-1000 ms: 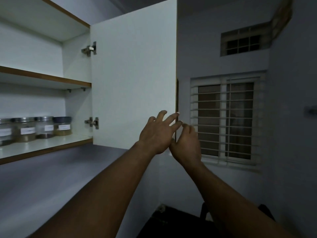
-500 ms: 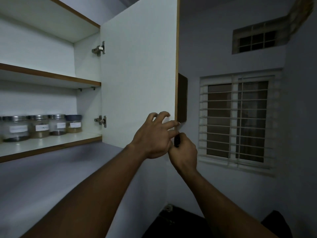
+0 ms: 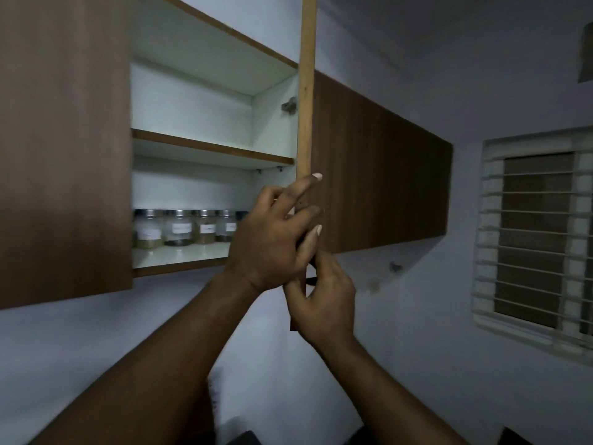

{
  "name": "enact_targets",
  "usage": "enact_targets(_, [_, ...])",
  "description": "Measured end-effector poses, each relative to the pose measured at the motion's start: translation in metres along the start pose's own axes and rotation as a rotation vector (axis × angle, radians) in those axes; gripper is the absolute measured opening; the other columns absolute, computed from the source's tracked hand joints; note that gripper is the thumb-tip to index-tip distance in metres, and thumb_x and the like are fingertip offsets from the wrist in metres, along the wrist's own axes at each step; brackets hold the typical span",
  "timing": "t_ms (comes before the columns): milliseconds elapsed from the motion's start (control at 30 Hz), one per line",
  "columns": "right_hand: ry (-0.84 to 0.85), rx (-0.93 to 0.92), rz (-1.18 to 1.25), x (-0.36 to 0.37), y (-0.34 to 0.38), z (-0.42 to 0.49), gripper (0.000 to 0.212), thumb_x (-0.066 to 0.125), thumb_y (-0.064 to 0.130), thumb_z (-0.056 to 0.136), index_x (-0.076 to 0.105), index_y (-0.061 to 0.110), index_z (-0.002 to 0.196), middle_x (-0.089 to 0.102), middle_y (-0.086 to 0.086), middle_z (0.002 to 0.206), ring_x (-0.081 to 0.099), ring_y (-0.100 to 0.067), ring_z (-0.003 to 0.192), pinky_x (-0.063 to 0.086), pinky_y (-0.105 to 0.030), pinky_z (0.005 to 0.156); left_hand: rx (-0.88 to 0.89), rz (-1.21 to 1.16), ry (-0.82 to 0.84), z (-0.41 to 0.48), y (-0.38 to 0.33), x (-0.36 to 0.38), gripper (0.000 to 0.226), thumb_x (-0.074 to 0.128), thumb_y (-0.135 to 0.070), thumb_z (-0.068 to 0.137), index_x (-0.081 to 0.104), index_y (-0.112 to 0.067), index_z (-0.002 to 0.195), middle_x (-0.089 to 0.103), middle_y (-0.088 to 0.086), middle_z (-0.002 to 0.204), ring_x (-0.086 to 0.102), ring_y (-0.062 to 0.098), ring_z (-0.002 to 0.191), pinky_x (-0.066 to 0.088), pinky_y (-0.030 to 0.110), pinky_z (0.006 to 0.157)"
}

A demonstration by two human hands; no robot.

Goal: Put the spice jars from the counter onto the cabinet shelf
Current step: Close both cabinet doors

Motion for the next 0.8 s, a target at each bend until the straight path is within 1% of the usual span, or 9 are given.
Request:
enact_targets(67, [0.032, -0.007, 0.002, 0.025, 0.011, 0.0, 0.048, 0.061, 0.055, 0.093, 0.057, 0.032, 0.135, 0.066, 0.021, 0.119, 0.065, 0.001, 0.101, 0.056, -0.021, 0.078, -0.009, 0.094, 0.026, -0.01, 0.017, -0.018, 0.029, 0.056, -0.035, 0.093, 0.073, -0.021, 0.111, 0.041, -0.005, 0.157, 0.049, 0.023, 0.115, 0.046, 0.032, 0.077])
enact_targets(133, [0.097, 0.029, -0.009, 0.053, 0.025, -0.004, 0.066, 0.059, 0.068, 0.089, 0.048, 0.034, 0.145, 0.059, 0.02, 0.138, 0.062, -0.001, 0.117, 0.056, -0.023, 0.09, -0.073, 0.205, 0.054, -0.024, 0.038, -0.037, 0.03, 0.058, -0.035, 0.091, 0.075, -0.02, 0.11, 0.043, -0.005, 0.156, 0.047, 0.027, 0.126, 0.048, 0.039, 0.085])
enact_targets(200, [0.138, 0.036, -0.067, 0.075, 0.034, -0.004, 0.081, 0.055, 0.075, 0.085, 0.038, 0.033, 0.152, 0.048, 0.014, 0.154, 0.054, -0.009, 0.134, 0.053, -0.032, 0.101, -0.161, 0.279, 0.116, -0.035, 0.056, -0.05, 0.033, 0.057, -0.04, 0.092, 0.074, -0.023, 0.115, 0.041, -0.007, 0.158, 0.04, 0.029, 0.137, 0.046, 0.047, 0.096])
enact_targets(300, [0.281, -0.008, -0.156, 0.116, 0.057, 0.003, 0.097, 0.059, 0.068, 0.08, 0.021, 0.025, 0.159, 0.029, 0.001, 0.167, 0.034, -0.02, 0.151, 0.045, -0.046, 0.112, -0.215, 0.42, 0.261, -0.059, 0.088, -0.072, 0.04, 0.051, -0.048, 0.096, 0.067, -0.031, 0.129, 0.032, -0.007, 0.163, 0.03, 0.033, 0.147, 0.037, 0.056, 0.109])
enact_targets(433, [0.495, 0.055, -0.246, 0.163, 0.074, 0.019, 0.139, 0.09, 0.052, 0.061, -0.001, 0.021, 0.163, 0.002, -0.006, 0.173, 0.008, -0.03, 0.158, 0.029, -0.057, 0.121, -0.248, 0.592, 0.467, -0.083, 0.127, -0.09, 0.05, 0.042, -0.055, 0.098, 0.049, -0.038, 0.145, 0.018, -0.005, 0.168, 0.01, 0.038, 0.153, 0.022, 0.062, 0.118])
enact_targets(467, [0.507, 0.058, -0.245, 0.175, 0.077, 0.021, 0.139, 0.089, 0.054, 0.064, -0.002, 0.021, 0.163, 0.0, -0.006, 0.173, 0.007, -0.032, 0.158, 0.026, -0.057, 0.121, -0.259, 0.624, 0.517, -0.087, 0.137, -0.093, 0.055, 0.044, -0.056, 0.097, 0.043, -0.038, 0.148, 0.014, -0.003, 0.169, 0.005, 0.04, 0.153, 0.02, 0.064, 0.118])
enact_targets(600, [0.492, 0.03, -0.202, 0.214, 0.08, 0.025, 0.102, 0.062, 0.06, 0.09, 0.002, 0.022, 0.164, 0.003, -0.007, 0.173, 0.012, -0.036, 0.157, 0.028, -0.057, 0.12, -0.312, 0.72, 0.716, -0.1, 0.17, -0.095, 0.076, 0.052, -0.06, 0.091, 0.027, -0.032, 0.157, 0.002, 0.002, 0.169, -0.009, 0.046, 0.151, 0.013, 0.071, 0.116])
enact_targets(733, [0.608, -0.002, -0.226, 0.246, 0.066, 0.033, 0.099, 0.064, 0.058, 0.09, 0.005, 0.026, 0.164, -0.001, -0.008, 0.172, 0.014, -0.041, 0.155, 0.033, -0.057, 0.118, -0.399, 0.79, 0.923, -0.111, 0.201, -0.087, 0.102, 0.059, -0.07, 0.082, 0.007, -0.03, 0.16, -0.014, 0.003, 0.168, -0.021, 0.049, 0.148, 0.006, 0.078, 0.111])
enact_targets(800, [0.646, -0.034, -0.24, 0.259, 0.059, 0.036, 0.097, 0.063, 0.057, 0.092, 0.004, 0.031, 0.164, -0.006, -0.007, 0.172, 0.011, -0.043, 0.155, 0.034, -0.059, 0.117, -0.45, 0.796, 0.955, -0.116, 0.213, -0.081, 0.104, 0.056, -0.073, 0.082, 0.002, -0.032, 0.16, -0.022, 0.001, 0.167, -0.027, 0.05, 0.146, 0.004, 0.082, 0.108])
Point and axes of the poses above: each hand's wrist, its own z-axis towards the middle knuckle, its own x-axis out of the palm, y = z × x, the point moved 2 cm from there along z, towards the middle knuckle
